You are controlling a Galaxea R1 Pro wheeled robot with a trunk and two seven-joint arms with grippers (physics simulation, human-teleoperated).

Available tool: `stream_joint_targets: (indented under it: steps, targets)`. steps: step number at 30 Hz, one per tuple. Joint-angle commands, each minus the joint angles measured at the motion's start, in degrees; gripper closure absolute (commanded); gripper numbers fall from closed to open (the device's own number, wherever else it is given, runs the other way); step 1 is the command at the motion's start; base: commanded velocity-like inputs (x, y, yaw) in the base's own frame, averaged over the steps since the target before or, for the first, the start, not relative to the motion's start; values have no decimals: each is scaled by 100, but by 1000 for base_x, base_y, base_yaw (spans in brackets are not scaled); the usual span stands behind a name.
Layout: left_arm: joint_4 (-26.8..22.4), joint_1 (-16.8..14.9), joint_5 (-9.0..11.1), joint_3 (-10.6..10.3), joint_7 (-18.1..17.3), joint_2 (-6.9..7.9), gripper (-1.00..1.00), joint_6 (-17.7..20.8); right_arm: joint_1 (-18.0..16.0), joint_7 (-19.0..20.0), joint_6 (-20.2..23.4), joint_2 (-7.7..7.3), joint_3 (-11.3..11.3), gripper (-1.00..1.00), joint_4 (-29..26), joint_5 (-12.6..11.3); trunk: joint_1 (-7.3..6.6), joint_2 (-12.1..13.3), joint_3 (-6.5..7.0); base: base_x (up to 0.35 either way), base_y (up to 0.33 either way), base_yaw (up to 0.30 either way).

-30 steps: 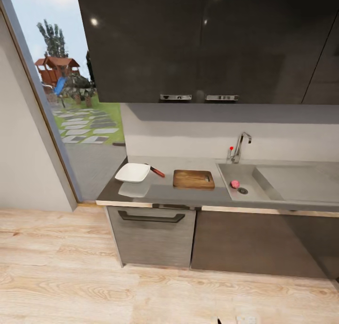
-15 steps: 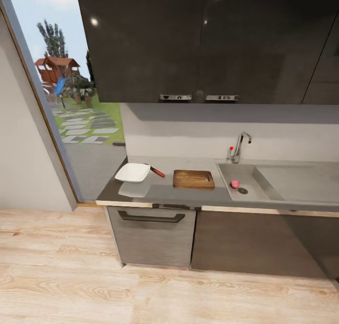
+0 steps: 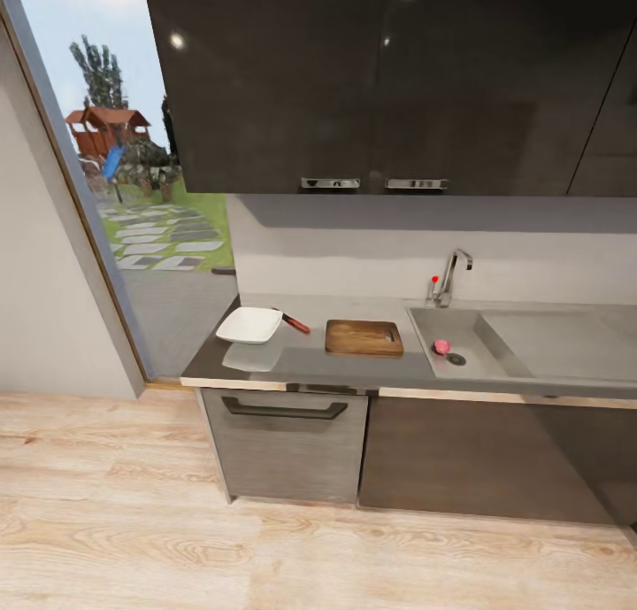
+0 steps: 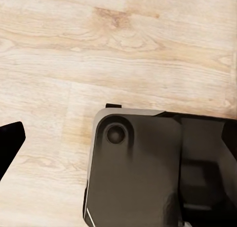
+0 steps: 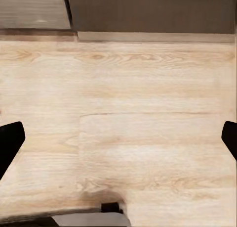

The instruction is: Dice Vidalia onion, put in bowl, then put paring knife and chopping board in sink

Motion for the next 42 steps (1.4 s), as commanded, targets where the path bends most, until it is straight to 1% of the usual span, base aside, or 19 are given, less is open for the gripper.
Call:
stream_joint_targets:
  steps: [1, 2, 3, 5, 6, 7, 9, 10, 13, 17, 23, 31, 42]
  targets:
    - [-8, 1, 1, 11, -2, -5, -100, -10, 2, -13, 63, -13, 15, -100, -204, -47, 4, -11, -11, 0, 0, 0]
    - [-10, 1, 1, 11, -2, -5, -100, -10, 1, -15, 111, -20, 11, -100, -377, -48, 4, -11, -11, 0, 0, 0]
    - [-17, 1, 1, 11, -2, -5, -100, -10, 0, -17, 173, -31, 0, -100, -687, -51, 4, -11, -11, 0, 0, 0]
    - [-27, 1, 1, 11, -2, -5, -100, -10, -1, -16, 195, -40, -32, -100, -1022, -55, 4, -11, -11, 0, 0, 0]
    - [-30, 1, 1, 12, -2, -5, -100, -10, -1, -15, 175, -42, -52, -100, -1096, -56, 4, -11, -11, 0, 0, 0]
    - [-33, 1, 1, 12, -2, -5, -100, -10, -2, -13, 140, -44, -79, -100, -1155, -57, 4, -11, -11, 0, 0, 0]
    - [-42, 1, 1, 12, -2, -4, -100, -10, -2, -13, -70, -39, -206, -100, -1271, -58, 4, -11, -11, 0, 0, 0]
    - [-46, 1, 1, 12, -2, -4, -100, -10, -2, -18, -246, -29, -309, -100, -1315, -59, 4, -11, -11, 0, 0, 0]
    - [-46, 1, 1, 12, -2, -5, -100, -10, 1, -18, -484, -20, -471, -100, -1350, -62, 4, -11, -11, 0, 0, 0]
    - [-34, 1, 1, 12, -2, -5, -100, -10, 1, -12, -610, -10, -558, -100, -1329, -60, 4, -11, -11, 0, 0, 0]
    - [-13, 1, 1, 10, -2, -5, -100, -10, 1, -21, -645, 19, -575, -100, -1209, -58, 4, -11, -11, 0, 0, 0]
    - [4, 1, 1, 11, -7, 1, -100, -10, 1, -3, -675, 20, -576, -100, -1052, -60, 4, -11, -11, 0, 0, 0]
    - [-7, 1, 1, 12, -13, 4, -100, -12, 2, -14, -687, 20, -587, -100, -1015, -66, 4, -11, -10, 0, -2, -3]
